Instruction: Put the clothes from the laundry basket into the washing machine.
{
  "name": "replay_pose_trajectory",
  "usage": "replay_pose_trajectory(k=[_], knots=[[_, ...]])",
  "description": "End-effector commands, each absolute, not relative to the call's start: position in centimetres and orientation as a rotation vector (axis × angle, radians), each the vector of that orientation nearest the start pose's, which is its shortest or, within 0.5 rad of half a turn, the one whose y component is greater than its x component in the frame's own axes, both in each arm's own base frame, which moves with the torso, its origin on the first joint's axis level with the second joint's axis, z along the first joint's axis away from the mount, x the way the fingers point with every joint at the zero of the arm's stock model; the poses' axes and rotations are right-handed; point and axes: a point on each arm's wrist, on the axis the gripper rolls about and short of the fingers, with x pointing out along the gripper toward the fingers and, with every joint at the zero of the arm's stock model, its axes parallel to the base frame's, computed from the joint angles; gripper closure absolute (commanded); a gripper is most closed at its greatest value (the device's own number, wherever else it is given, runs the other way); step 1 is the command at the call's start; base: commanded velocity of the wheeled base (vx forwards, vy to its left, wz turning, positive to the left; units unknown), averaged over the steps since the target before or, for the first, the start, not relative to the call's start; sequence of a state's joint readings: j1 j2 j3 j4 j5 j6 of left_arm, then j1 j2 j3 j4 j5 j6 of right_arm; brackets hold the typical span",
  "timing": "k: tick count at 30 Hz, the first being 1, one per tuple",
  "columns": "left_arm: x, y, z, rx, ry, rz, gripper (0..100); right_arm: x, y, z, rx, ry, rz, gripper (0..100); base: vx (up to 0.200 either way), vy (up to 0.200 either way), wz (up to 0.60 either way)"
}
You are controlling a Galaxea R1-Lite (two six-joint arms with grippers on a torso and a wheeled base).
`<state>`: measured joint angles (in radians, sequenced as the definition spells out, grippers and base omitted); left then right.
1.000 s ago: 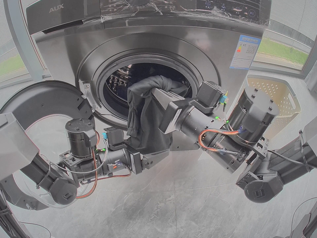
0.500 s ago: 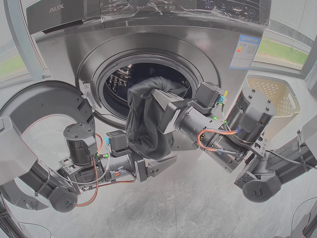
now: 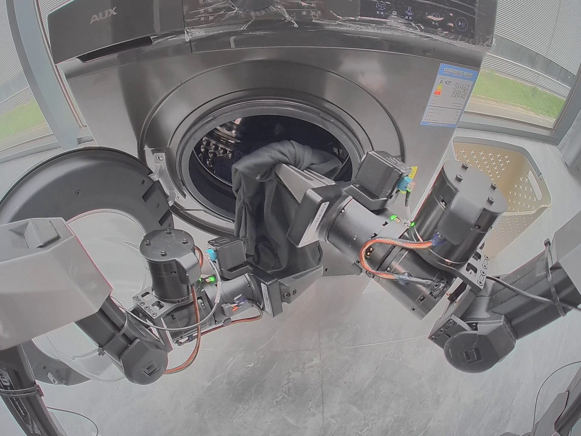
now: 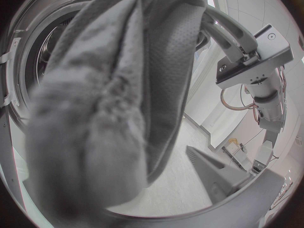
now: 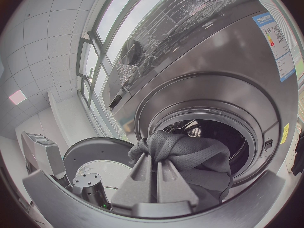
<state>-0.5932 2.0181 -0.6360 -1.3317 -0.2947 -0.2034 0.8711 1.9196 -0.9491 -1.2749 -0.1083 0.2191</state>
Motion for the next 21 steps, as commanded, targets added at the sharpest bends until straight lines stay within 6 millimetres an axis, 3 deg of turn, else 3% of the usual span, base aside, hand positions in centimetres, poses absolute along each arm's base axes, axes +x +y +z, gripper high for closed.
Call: replay_pose_trajectory(k=[1,9,15,21], knots=[[27.8,-19.7,10.8,-0.183,0.129,-0.872,100,23.4,27.4,21.1,0.354,-0.192,0.787,100,0.000,0.000,0.00],[26.0,-19.5,12.5,-0.193,0.090,-0.897,100,23.9,27.5,20.4,0.350,-0.187,0.778,100,0.000,0.000,0.00],[21.6,-18.7,14.5,-0.205,0.071,-0.963,100,24.1,28.0,19.2,0.334,-0.159,0.778,100,0.000,0.000,0.00],[18.5,-17.2,14.8,-0.194,0.083,-0.996,100,23.9,28.2,17.5,0.318,-0.129,0.786,100,0.000,0.000,0.00]])
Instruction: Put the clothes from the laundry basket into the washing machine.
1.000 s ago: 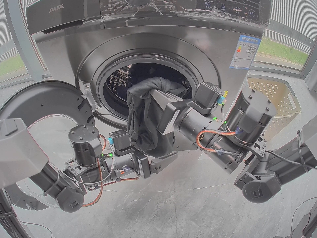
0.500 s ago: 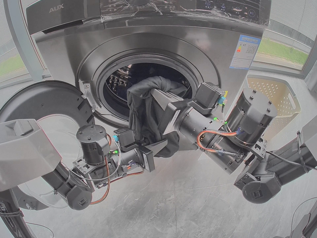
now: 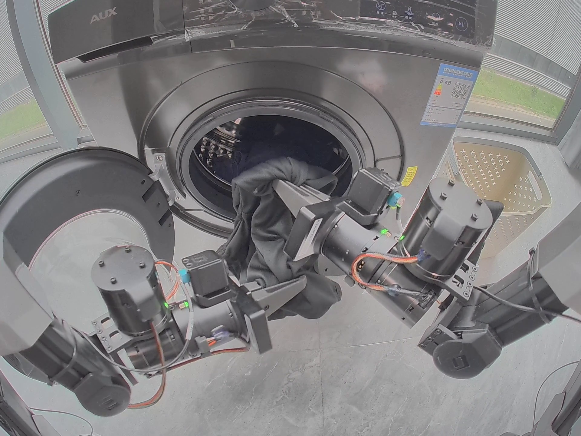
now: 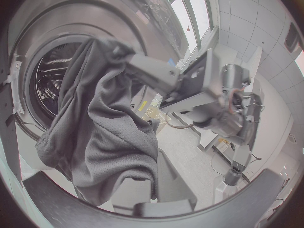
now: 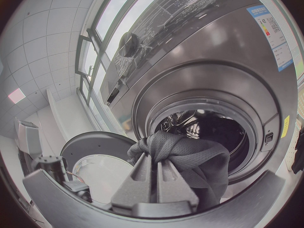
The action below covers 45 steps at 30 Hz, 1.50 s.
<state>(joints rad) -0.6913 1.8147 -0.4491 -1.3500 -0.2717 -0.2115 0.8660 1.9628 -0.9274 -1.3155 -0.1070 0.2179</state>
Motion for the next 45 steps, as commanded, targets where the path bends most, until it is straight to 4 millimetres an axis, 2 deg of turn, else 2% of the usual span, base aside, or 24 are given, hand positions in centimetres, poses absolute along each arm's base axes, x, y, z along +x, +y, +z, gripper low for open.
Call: replay_pose_trajectory(k=[1,5,6,13,17,21,31,40,45], knots=[[18.2,-17.0,14.7,-0.190,0.086,-0.998,100,23.8,28.2,17.3,0.316,-0.125,0.788,100,0.000,0.000,0.00],[17.8,-16.9,14.9,-0.194,0.077,-1.007,100,23.6,27.9,16.7,0.298,-0.111,0.787,100,0.000,0.000,0.00],[17.8,-16.9,15.0,-0.195,0.074,-1.007,100,23.6,27.9,16.6,0.295,-0.109,0.787,0,0.000,0.000,0.00],[18.0,-16.5,15.8,-0.219,-0.007,-0.994,100,22.8,27.4,16.6,0.292,-0.094,0.794,0,0.000,0.000,0.00],[19.6,-15.2,17.0,-0.235,-0.096,-0.922,100,22.0,26.1,16.1,0.273,-0.060,0.780,0,0.000,0.000,0.00],[20.3,-15.1,17.2,-0.237,-0.108,-0.901,100,21.7,24.8,16.0,0.268,-0.057,0.761,0,0.000,0.000,0.00],[21.2,-14.9,18.3,-0.253,-0.164,-0.852,100,22.4,22.1,13.9,0.215,-0.001,0.667,0,0.000,0.000,0.00],[21.2,-14.9,19.2,-0.264,-0.214,-0.850,100,22.1,21.6,12.5,0.177,0.051,0.660,0,0.000,0.000,0.00],[21.1,-14.8,19.9,-0.269,-0.250,-0.850,100,21.2,22.1,10.6,0.135,0.118,0.686,0,0.000,0.000,0.00]])
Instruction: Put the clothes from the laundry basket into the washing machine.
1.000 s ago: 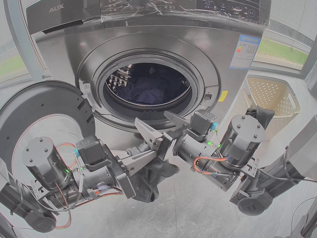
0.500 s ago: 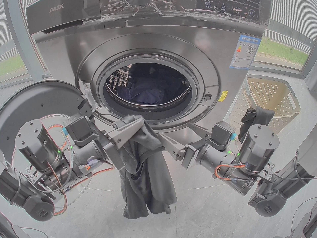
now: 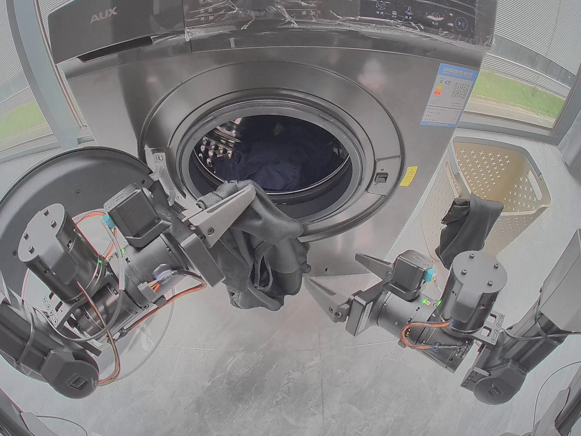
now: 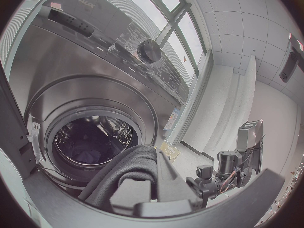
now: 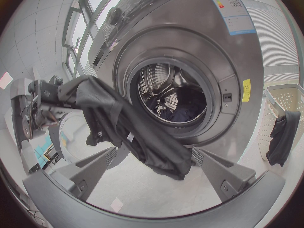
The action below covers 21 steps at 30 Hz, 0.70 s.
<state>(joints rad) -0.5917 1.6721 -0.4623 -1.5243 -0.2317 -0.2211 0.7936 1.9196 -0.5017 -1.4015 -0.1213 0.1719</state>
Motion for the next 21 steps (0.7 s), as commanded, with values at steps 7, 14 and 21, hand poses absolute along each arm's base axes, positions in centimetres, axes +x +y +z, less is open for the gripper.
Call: replay_pose_trajectory(k=[7,14,21], knots=[[20.6,-14.5,21.5,-0.283,-0.316,-0.844,100,21.5,23.6,8.2,0.085,0.166,0.710,0,0.000,0.000,0.00],[20.5,-14.4,22.1,-0.288,-0.346,-0.846,100,22.8,25.3,5.9,0.079,0.166,0.733,0,0.000,0.000,0.00],[20.4,-14.4,22.1,-0.288,-0.344,-0.846,100,23.3,27.2,5.1,0.093,0.143,0.766,0,0.000,0.000,0.00]])
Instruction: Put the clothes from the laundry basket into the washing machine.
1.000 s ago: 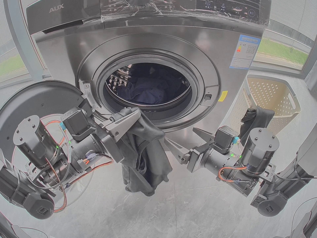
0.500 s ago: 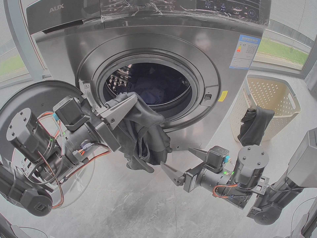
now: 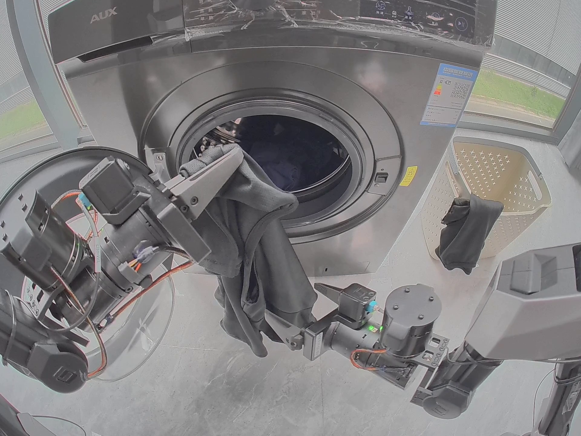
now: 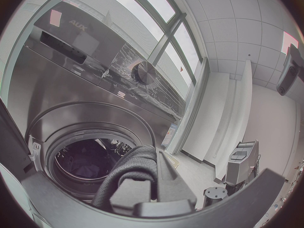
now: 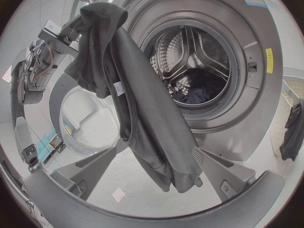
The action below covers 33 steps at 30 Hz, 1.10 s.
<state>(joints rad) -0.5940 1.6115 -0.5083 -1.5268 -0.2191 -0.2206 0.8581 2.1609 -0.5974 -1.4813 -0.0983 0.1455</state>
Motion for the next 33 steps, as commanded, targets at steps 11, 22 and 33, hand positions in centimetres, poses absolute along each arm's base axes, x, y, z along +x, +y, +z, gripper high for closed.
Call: replay_pose_trajectory(k=[11,22,33], knots=[[20.5,-14.4,21.8,-0.285,-0.333,-0.847,100,24.6,29.5,4.5,0.127,0.083,0.805,0,0.000,0.000,0.00],[20.5,-14.4,21.8,-0.285,-0.332,-0.844,100,27.6,30.9,4.4,0.157,0.018,0.776,0,0.000,0.000,0.00],[20.5,-14.4,21.8,-0.285,-0.332,-0.845,100,28.6,30.4,3.9,0.162,0.005,0.752,100,0.000,0.000,0.00]])
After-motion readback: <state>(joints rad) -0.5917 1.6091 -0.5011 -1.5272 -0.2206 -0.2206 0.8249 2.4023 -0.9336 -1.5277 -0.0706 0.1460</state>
